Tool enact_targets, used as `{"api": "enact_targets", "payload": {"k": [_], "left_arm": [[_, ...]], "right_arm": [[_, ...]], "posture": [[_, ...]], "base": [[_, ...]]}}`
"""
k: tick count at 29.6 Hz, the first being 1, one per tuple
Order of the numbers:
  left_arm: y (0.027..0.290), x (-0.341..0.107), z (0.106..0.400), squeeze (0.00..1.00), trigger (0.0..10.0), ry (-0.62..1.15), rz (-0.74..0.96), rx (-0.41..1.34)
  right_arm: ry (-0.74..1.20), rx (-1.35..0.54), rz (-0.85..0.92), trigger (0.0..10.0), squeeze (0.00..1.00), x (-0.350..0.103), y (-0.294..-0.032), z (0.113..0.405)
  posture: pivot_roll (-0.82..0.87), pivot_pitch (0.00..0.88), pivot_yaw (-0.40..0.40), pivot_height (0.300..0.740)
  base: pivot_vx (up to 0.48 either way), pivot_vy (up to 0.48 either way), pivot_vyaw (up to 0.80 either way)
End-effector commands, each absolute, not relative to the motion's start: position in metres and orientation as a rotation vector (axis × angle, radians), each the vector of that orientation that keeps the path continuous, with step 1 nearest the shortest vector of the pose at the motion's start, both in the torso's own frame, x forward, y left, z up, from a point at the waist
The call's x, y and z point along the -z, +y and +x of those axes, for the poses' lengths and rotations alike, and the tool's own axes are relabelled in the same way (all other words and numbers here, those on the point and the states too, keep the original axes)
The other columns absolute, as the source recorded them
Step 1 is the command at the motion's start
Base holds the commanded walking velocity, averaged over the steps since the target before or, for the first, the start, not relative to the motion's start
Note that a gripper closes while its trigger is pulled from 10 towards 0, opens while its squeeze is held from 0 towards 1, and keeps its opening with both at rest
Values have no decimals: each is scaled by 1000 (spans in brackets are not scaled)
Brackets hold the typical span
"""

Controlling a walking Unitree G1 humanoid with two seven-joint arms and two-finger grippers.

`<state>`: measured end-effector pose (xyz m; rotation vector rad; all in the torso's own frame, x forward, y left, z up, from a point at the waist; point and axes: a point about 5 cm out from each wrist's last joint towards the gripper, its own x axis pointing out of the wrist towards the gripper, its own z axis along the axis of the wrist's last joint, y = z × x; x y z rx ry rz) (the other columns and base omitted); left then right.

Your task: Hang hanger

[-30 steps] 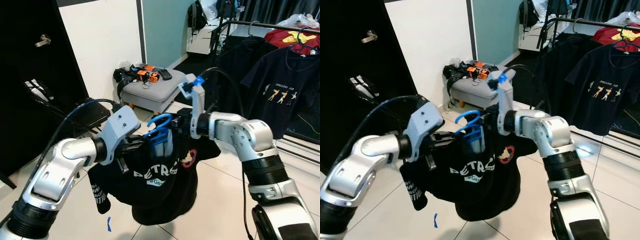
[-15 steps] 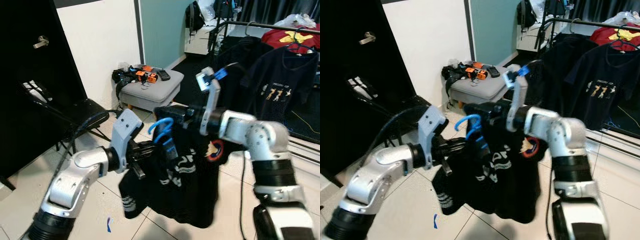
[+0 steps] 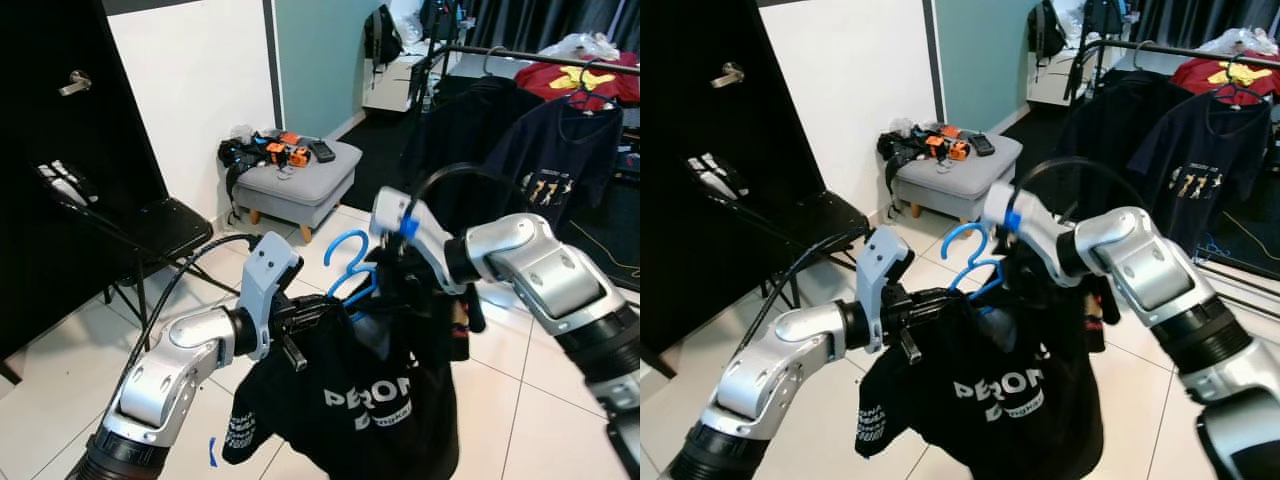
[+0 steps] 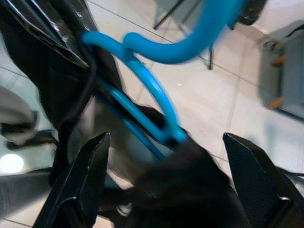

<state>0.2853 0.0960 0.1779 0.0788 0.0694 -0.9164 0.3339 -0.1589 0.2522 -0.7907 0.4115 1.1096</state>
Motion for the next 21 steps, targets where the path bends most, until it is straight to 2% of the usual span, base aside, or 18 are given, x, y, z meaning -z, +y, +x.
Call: {"api": "enact_targets", "payload": {"k": [1, 4, 5, 6, 7, 8, 9, 10, 11, 12, 13, 21], "left_arm": [[96, -185, 284, 0, 10000, 27, 78, 913], [96, -185, 284, 0, 10000, 27, 78, 913], [96, -184, 284, 0, 10000, 28, 79, 915], [96, -184, 284, 0, 10000, 28, 79, 915], [94, -183, 283, 0, 10000, 28, 79, 919], [92, -182, 283, 0, 10000, 26, 79, 926], [92, -182, 283, 0, 10000, 26, 79, 926], [91, -183, 281, 0, 10000, 20, 75, 934], [89, -183, 280, 0, 10000, 11, 74, 946], [89, -183, 280, 0, 10000, 11, 74, 946], [89, -185, 277, 0, 10000, -5, 73, 970], [89, -199, 265, 0, 10000, -89, 97, 1091]], "right_arm": [[365, -1136, -793, 10000, 1000, -262, -152, 335], [358, -1140, -783, 10000, 1000, -263, -151, 336], [307, -1196, -702, 10000, 949, -276, -146, 334], [307, -1196, -702, 10000, 949, -276, -146, 334], [270, -1263, -678, 10000, 690, -284, -145, 331], [243, -1320, -659, 10000, 529, -290, -146, 328], [243, -1320, -659, 10000, 529, -290, -146, 328], [226, -1375, -643, 10000, 392, -294, -150, 324], [225, -1409, -642, 10000, 200, -296, -154, 322], [225, -1409, -642, 10000, 200, -296, -154, 322], [238, -1454, -645, 10000, 24, -297, -159, 319], [384, -1549, -750, 10000, 0, -290, -187, 312]], "posture": [[-138, 0, 1, 736], [-138, 0, 1, 736], [-139, 0, -4, 736], [-139, 0, -4, 736], [-140, 0, -9, 736], [-140, 0, -11, 736], [-140, 0, -11, 736], [-140, 0, -12, 736], [-141, 0, -13, 736], [-141, 0, -13, 736], [-141, 0, -14, 736], [-140, 0, -17, 736]], "base": [[0, 0, 0], [0, 0, 0], [0, 0, 0], [0, 0, 0], [0, 0, 0], [0, 0, 0], [0, 0, 0], [0, 0, 0], [0, 0, 0], [0, 0, 0], [0, 0, 0], [0, 0, 0]]}}
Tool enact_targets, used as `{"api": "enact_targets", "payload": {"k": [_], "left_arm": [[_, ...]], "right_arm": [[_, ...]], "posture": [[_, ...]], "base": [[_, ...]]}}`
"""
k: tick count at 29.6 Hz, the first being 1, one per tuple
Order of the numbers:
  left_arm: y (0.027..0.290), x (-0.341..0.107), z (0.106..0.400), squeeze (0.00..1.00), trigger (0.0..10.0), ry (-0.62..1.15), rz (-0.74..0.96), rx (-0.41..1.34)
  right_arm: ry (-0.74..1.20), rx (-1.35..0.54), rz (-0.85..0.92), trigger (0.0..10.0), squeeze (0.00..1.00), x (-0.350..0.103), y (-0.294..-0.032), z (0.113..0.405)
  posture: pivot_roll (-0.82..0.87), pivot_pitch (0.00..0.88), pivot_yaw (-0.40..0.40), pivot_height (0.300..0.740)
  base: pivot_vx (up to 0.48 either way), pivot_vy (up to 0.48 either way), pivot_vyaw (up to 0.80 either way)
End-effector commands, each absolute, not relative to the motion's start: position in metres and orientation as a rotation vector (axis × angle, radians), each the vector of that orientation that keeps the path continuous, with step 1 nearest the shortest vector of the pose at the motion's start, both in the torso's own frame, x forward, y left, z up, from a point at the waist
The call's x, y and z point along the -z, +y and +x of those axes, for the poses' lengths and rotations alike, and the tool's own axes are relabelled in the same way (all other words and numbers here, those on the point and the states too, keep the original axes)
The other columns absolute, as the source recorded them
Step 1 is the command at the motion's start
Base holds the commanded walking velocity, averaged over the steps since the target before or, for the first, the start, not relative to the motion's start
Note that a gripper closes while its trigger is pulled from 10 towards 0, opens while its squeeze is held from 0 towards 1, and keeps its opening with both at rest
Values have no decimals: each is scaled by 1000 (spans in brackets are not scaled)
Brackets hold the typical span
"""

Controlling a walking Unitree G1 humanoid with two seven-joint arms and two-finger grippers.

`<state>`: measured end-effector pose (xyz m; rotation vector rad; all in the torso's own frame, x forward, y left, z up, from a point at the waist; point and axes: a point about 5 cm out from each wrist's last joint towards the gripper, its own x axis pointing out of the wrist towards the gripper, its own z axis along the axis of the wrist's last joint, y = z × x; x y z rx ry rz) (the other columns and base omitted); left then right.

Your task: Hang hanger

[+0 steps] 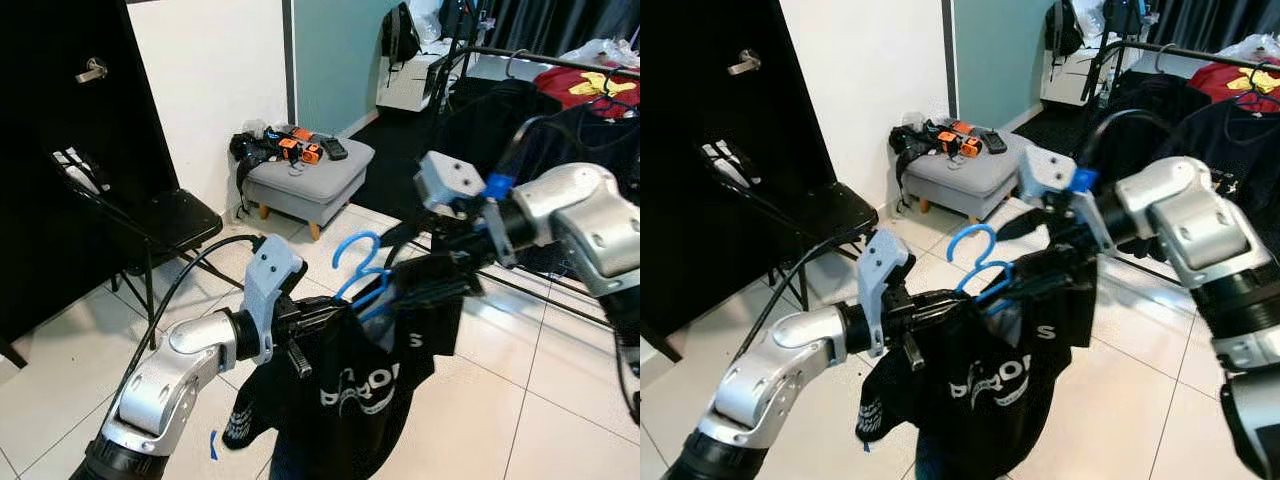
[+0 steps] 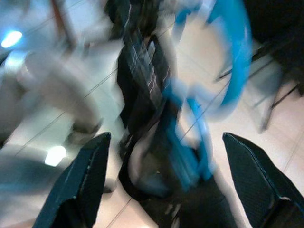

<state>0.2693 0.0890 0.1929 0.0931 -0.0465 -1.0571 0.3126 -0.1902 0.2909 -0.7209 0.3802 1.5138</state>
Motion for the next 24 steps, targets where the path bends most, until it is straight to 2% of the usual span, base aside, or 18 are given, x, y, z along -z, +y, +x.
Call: {"api": "enact_targets", "payload": {"k": [1, 11, 12, 24], "left_arm": [[89, -202, 263, 0, 10000, -101, 102, 1111], [82, -217, 251, 0, 10000, -162, 117, 1220], [81, -220, 249, 0, 10000, -170, 122, 1241], [78, -227, 244, 0, 10000, -201, 113, 1281]], "right_arm": [[402, -1549, -769, 10000, 0, -288, -190, 312], [385, -1546, -771, 10000, 0, -277, -187, 319], [372, -1575, -740, 0, 0, -276, -184, 319], [373, -1599, -736, 0, 0, -271, -180, 320]], "posture": [[-141, 0, -16, 736], [-133, 0, -10, 736], [-130, 0, -10, 736], [-128, 0, -9, 736]], "base": [[0, 0, 0], [0, 0, 0], [0, 0, 0], [0, 0, 0]]}}
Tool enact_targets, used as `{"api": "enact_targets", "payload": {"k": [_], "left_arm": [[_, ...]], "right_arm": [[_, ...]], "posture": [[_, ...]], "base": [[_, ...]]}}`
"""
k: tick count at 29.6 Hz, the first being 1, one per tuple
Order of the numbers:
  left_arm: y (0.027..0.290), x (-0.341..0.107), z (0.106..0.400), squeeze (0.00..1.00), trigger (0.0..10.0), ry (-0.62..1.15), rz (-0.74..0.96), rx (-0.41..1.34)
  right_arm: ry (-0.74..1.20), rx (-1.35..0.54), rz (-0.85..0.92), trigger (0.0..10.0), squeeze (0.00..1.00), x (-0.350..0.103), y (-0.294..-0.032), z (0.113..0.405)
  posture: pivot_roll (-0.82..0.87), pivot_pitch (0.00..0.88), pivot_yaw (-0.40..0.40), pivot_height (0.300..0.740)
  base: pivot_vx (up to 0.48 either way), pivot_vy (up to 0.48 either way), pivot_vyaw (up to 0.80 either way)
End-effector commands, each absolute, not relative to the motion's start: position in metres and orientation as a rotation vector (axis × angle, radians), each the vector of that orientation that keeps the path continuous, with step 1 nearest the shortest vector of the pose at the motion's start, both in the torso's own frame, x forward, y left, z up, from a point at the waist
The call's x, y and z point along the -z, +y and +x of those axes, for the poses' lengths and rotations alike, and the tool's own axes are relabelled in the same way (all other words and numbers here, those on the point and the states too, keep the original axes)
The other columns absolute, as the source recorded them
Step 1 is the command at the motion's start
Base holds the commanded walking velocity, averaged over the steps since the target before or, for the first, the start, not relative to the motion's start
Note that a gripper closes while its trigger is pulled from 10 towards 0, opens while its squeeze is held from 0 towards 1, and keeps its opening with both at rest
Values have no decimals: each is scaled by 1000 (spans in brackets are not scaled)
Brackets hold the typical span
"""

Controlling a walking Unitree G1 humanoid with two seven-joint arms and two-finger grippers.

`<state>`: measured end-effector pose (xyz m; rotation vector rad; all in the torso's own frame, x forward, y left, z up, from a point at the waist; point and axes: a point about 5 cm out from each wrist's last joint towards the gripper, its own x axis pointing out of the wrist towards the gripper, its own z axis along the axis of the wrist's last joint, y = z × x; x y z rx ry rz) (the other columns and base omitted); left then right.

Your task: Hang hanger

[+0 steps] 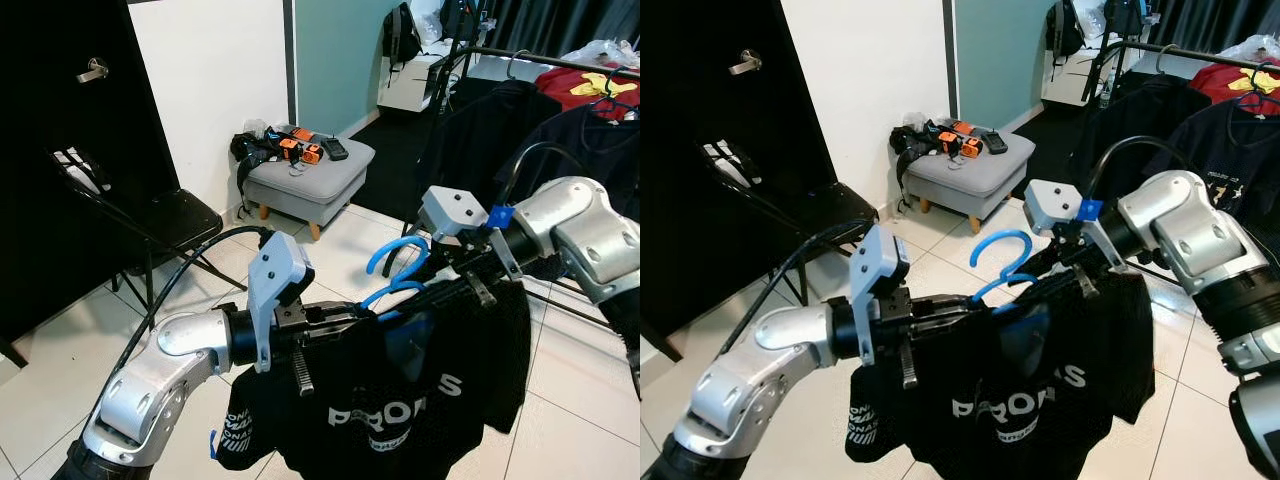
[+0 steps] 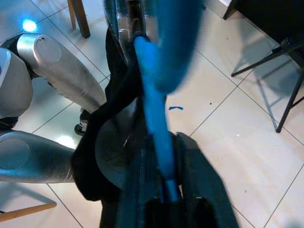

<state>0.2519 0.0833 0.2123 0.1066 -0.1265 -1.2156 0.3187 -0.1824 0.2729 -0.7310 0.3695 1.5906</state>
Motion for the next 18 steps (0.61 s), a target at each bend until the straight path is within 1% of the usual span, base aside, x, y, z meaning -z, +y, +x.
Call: {"api": "enact_targets", "payload": {"k": [1, 6, 7, 8, 12, 13, 14, 15, 16, 18], "left_arm": [[78, -227, 244, 0, 10000, -201, 113, 1281], [76, -230, 244, 0, 10000, -215, 82, 1301], [77, -229, 244, 894, 10000, -206, 61, 1307], [78, -229, 245, 1000, 10000, -196, 45, 1308], [81, -227, 246, 1000, 10000, -179, 37, 1303], [92, -226, 252, 1000, 10000, -172, 21, 1252], [92, -226, 252, 1000, 10000, -172, 21, 1252], [103, -226, 256, 1000, 10000, -166, 12, 1208], [103, -226, 256, 1000, 10000, -166, 12, 1208], [127, -228, 260, 1000, 10000, -159, 24, 1133]], "right_arm": [[373, -1599, -736, 0, 0, -271, -180, 320], [372, -1604, -732, 0, 0, -269, -179, 320], [372, -1605, -728, 0, 0, -268, -179, 320], [373, -1606, -726, 0, 0, -267, -179, 320], [376, -1607, -719, 0, 0, -266, -178, 319], [379, -1589, -695, 0, 0, -262, -179, 320], [379, -1589, -695, 0, 0, -262, -179, 320], [380, -1569, -676, 0, 0, -259, -181, 321], [380, -1569, -676, 0, 0, -259, -181, 321], [388, -1499, -629, 0, 0, -250, -186, 323]], "posture": [[-128, 0, -9, 736], [-128, 0, -12, 736], [-128, 0, -12, 736], [-128, 0, -12, 736], [-130, 0, -11, 736], [-130, 0, -11, 736], [-130, 0, -11, 736], [-129, 0, -9, 736], [-129, 0, -9, 736], [-129, 0, -3, 736]], "base": [[0, 0, 0], [0, 0, 0], [0, 0, 0], [0, 0, 0], [0, 0, 0], [0, 0, 0], [0, 0, 0], [0, 0, 0], [0, 0, 0], [0, 0, 0]]}}
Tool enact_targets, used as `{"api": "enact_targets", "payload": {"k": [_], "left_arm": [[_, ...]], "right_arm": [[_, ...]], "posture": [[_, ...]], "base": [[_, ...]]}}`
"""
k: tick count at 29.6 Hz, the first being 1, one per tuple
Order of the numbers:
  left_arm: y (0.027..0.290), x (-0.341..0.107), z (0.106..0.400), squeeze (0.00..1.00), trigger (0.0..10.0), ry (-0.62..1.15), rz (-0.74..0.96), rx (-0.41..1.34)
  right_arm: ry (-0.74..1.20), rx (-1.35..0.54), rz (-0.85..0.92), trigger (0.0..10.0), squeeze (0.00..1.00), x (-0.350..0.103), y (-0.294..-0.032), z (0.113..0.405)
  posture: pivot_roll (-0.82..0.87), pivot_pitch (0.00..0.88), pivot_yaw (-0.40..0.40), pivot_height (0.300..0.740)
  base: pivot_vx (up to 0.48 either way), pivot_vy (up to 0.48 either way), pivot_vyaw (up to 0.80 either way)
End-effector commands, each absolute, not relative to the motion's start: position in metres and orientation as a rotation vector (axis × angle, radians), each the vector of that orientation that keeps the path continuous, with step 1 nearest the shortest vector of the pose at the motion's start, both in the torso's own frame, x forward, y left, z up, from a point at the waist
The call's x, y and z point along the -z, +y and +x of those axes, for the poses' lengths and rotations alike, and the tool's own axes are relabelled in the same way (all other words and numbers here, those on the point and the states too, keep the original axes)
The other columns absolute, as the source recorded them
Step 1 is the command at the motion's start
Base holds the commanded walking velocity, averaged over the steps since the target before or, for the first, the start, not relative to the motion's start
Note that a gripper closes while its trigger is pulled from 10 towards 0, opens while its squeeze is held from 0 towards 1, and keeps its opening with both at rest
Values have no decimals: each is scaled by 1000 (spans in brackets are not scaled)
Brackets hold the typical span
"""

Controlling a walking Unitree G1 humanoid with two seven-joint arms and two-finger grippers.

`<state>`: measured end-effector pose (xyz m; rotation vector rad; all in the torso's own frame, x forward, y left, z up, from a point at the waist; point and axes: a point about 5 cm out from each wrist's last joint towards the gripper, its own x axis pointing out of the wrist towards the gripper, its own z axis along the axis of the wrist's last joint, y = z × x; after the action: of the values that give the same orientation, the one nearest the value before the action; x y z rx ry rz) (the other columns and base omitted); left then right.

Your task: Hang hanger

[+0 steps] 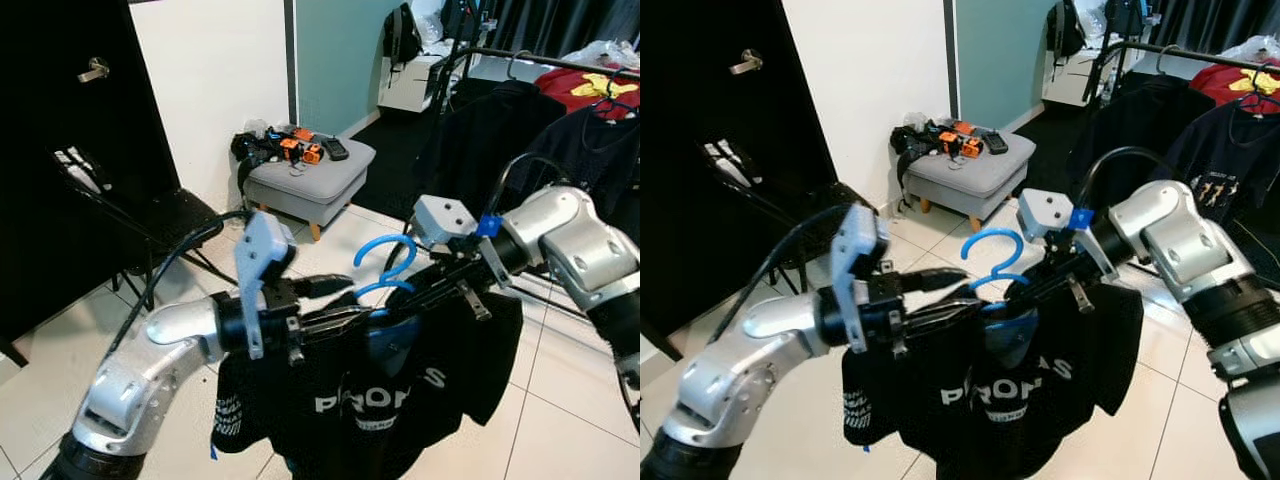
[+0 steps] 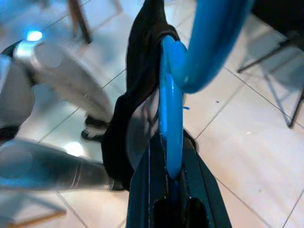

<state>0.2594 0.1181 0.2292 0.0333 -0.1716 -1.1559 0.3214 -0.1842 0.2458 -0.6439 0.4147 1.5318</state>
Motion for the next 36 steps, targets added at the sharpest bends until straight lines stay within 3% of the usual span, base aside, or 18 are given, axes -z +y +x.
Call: {"api": "enact_targets", "payload": {"k": [1, 4, 8, 9, 10, 12, 13, 14, 15, 16, 18, 21, 22, 23, 24, 26, 27, 36], "left_arm": [[138, -232, 261, 1000, 10000, -168, 23, 1098], [162, -241, 260, 1000, 10000, -192, 13, 1026], [171, -242, 262, 1000, 10000, -194, 15, 983], [203, -238, 270, 1000, 10000, -201, 11, 780], [230, -230, 280, 1000, 10000, -206, -49, 574], [230, -230, 280, 1000, 10000, -206, -49, 574], [254, -218, 286, 1000, 10000, -185, -107, 380], [283, -190, 288, 0, 10000, -122, -175, 158], [283, -190, 288, 0, 10000, -122, -175, 158], [301, -152, 281, 0, 10000, -10, -217, -10], [310, -127, 273, 0, 10000, 67, -228, -96], [310, -127, 273, 0, 10000, 67, -228, -96], [307, -90, 260, 0, 10000, 177, -250, -138], [307, -90, 260, 0, 10000, 177, -250, -138], [294, -56, 245, 0, 10000, 285, -272, -147], [294, -56, 245, 0, 10000, 285, -272, -147], [271, -17, 224, 0, 10000, 419, -281, -135], [251, 13, 212, 0, 10000, 481, -276, -171]], "right_arm": [[397, -1450, -604, 0, 0, -244, -190, 326], [418, -1315, -536, 0, 0, -231, -203, 332], [420, -1250, -501, 0, 0, -227, -208, 336], [402, -1020, -363, 0, 0, -214, -225, 348], [374, -868, -241, 1882, 0, -205, -236, 354], [374, -868, -241, 1882, 0, -205, -236, 354], [356, -749, -146, 4549, 0, -195, -245, 357], [332, -595, -45, 9647, 0, -175, -252, 357], [332, -595, -45, 9647, 0, -175, -252, 357], [338, -404, 90, 10000, 0, -148, -261, 354], [356, -280, 170, 10000, 0, -129, -265, 350], [356, -280, 170, 10000, 0, -129, -265, 350], [418, -101, 191, 10000, 0, -95, -270, 337], [418, -101, 191, 10000, 0, -95, -270, 337], [486, 28, 163, 10000, 0, -62, -272, 318], [486, 28, 163, 10000, 0, -62, -272, 318], [542, 123, 109, 10000, 0, -28, -267, 294], [583, 161, 32, 10000, 0, -8, -257, 283]], "posture": [[-126, 0, -3, 736], [-121, 0, -5, 736], [-117, 0, -7, 736], [-111, 0, -10, 736], [-98, 0, -18, 736], [-98, 0, -18, 736], [-96, 0, -18, 736], [-97, 0, -20, 736], [-97, 0, -20, 736], [-100, 0, -16, 736], [-102, 0, -15, 736], [-102, 0, -15, 736], [-111, 0, -9, 736], [-111, 0, -9, 736], [-97, 0, -18, 736], [-97, 0, -18, 736], [-88, 0, -26, 736], [-75, 0, -53, 736]], "base": [[0, 0, 0], [0, 0, 0], [0, 0, 0], [0, 0, 0], [0, 0, 0], [0, 0, 0], [0, 0, 0], [0, 0, 0], [0, 0, 0], [0, 0, -669], [0, 0, -716], [0, 0, -763], [0, 0, -775], [0, 0, -775], [0, 0, -775], [0, 0, -775], [0, 0, -775], [347, 0, -791]]}}
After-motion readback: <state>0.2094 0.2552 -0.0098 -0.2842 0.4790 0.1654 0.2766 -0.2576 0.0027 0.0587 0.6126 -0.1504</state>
